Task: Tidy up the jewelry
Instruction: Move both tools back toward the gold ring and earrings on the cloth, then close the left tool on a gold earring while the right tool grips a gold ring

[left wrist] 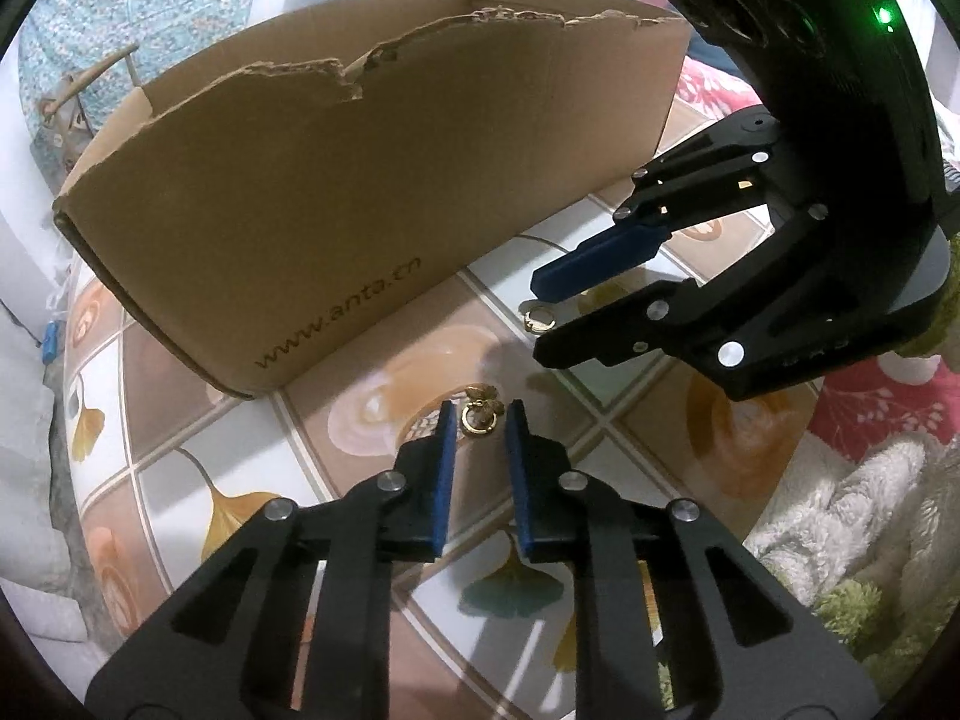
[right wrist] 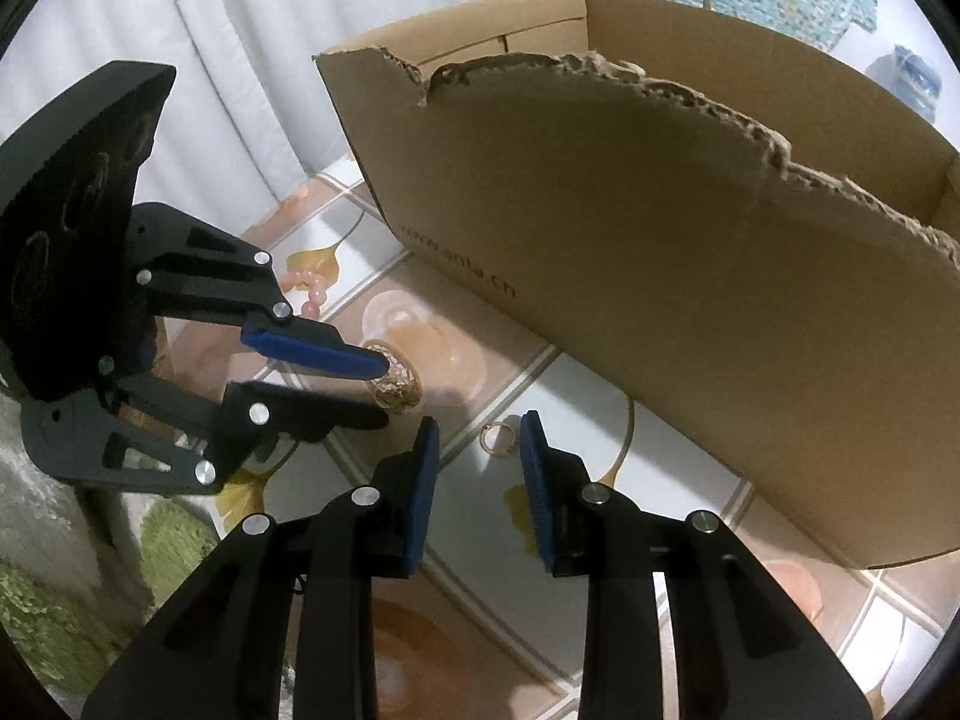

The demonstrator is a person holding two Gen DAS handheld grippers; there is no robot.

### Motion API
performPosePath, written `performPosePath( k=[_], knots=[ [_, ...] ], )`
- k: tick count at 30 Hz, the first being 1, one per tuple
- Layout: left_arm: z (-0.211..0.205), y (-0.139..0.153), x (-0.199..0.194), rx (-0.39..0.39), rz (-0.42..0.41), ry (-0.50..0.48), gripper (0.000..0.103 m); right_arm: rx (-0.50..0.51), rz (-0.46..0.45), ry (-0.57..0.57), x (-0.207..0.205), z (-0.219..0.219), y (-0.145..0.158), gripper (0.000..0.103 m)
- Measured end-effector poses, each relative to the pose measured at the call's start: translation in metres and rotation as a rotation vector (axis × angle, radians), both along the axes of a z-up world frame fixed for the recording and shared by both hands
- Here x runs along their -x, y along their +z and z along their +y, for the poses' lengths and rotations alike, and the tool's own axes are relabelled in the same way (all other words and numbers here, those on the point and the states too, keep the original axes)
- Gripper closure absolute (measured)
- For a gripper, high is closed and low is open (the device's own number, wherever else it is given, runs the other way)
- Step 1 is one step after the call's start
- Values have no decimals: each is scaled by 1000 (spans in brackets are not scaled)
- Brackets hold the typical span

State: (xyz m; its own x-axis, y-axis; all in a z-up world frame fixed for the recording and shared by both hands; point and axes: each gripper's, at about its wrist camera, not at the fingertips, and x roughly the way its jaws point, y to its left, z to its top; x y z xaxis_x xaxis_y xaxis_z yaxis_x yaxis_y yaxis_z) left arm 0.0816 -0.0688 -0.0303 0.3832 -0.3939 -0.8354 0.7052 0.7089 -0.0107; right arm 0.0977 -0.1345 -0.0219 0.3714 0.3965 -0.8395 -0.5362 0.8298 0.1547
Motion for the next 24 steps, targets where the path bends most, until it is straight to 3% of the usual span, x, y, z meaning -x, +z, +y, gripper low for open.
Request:
performPosePath(
  k=[12,24],
  knots=[
    [-4,-6,3,-10,-13,-6,93,39,-23,28,2,9,-1,76],
    [-4,-9,6,-18,-26,-14,100,73,-36,24,-1,9,-2,92]
  ],
)
